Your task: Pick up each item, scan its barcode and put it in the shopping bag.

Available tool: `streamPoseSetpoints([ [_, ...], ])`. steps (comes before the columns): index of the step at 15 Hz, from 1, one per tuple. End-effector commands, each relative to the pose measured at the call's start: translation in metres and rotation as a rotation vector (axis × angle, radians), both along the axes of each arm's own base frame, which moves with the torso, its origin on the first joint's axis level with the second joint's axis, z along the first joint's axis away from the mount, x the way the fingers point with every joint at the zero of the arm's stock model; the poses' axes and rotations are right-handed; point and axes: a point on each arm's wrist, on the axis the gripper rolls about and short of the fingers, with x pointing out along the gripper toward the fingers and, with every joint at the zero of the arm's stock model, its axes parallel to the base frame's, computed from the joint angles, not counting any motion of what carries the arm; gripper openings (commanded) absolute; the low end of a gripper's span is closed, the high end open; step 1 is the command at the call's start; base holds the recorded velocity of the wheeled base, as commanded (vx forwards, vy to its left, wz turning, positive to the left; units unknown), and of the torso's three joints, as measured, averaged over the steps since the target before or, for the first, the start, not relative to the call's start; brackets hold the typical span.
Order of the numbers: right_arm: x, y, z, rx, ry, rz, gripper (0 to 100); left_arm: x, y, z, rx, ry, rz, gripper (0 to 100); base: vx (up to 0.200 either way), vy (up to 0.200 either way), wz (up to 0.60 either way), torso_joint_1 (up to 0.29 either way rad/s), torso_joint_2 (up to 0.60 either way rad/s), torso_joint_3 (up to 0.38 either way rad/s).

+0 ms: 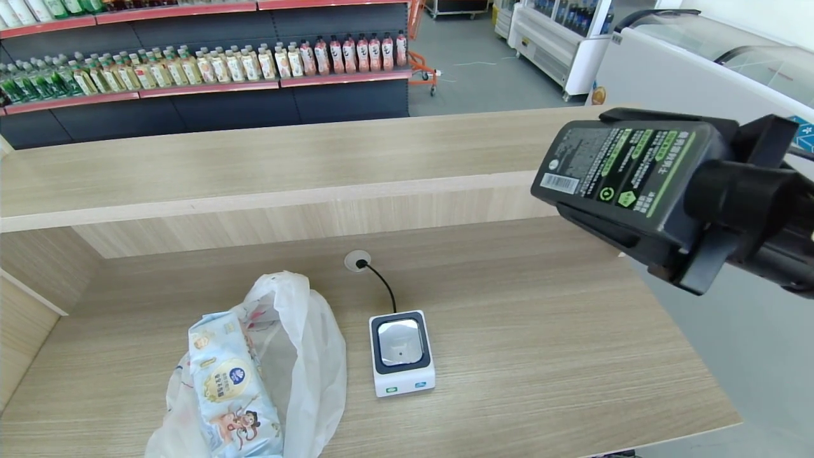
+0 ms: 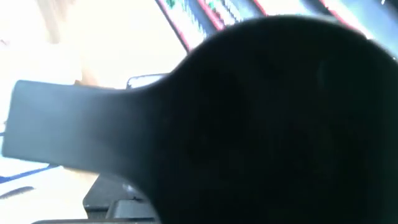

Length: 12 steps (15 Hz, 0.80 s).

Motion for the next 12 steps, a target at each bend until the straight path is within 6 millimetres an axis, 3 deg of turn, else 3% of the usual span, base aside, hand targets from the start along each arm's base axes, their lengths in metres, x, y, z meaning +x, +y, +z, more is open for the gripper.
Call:
streamPoseSetpoints([
  [1,-0.017,0.005,0.005,-0.021,-0.087,0.088,0,0.000,0.000,0.000,0.000,0.000,0.000,100,0.000,0.000,0.00,0.000,0.00,0.000],
  [6,-0.039,0.023,0.005,-0.044,-0.174,0.214,0,0.000,0.000,0.000,0.000,0.000,0.000,100,0.000,0.000,0.00,0.000,0.00,0.000],
  [12,-0.048,0.052,0.007,-0.049,-0.208,0.332,0,0.000,0.000,0.000,0.000,0.000,0.000,100,0.000,0.000,0.00,0.000,0.00,0.000],
])
